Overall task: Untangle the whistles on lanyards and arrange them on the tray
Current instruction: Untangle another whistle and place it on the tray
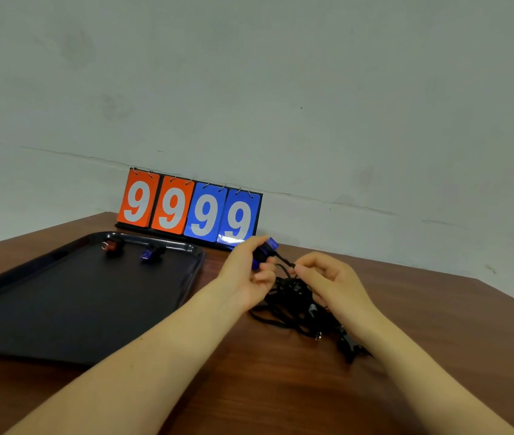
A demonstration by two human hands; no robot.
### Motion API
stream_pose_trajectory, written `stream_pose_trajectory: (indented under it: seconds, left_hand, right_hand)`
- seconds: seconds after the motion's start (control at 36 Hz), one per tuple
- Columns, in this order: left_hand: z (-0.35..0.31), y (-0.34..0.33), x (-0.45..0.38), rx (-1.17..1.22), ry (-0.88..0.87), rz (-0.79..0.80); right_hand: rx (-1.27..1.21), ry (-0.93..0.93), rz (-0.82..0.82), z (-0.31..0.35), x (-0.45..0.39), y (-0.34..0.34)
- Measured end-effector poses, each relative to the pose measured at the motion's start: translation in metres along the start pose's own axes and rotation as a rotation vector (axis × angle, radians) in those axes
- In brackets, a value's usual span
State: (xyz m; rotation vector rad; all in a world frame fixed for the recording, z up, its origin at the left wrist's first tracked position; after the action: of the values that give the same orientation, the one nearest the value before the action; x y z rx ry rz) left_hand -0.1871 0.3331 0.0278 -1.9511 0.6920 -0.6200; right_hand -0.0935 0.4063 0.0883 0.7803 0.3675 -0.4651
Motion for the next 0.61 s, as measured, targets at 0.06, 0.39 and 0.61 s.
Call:
stream_pose_trajectory:
  seconds: [0.06, 0.39, 0.61]
  left_hand:
    - [0.002, 0.000, -0.001, 0.071, 0.045, 0.002]
    - [-0.010, -0.005, 0.003, 0.042, -0.023, 0.063]
    - [-0.016, -0.018, 0.002, -0.698, -0.208, 0.123]
  right_hand:
    - [0.016, 0.002, -0.008, 0.000, 0.001, 0.004]
    - [0.189, 0.112, -0.011, 0.010, 0.004, 0.002]
    - [0.436, 0.349, -0.247, 0.035, 0.014, 0.021]
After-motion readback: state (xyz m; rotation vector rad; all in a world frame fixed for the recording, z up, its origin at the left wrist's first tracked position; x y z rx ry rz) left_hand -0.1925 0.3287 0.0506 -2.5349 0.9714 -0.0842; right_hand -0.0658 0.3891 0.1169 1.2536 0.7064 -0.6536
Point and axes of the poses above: each hand's wrist, its own x-axis away from the middle knuckle, its own y-axis out of the back of the hand, z = x × y, the point moved 10 cm from there along -x, towards the middle knuckle, and after that the axes turned 13 degrees about x, right-handed, at the moved point
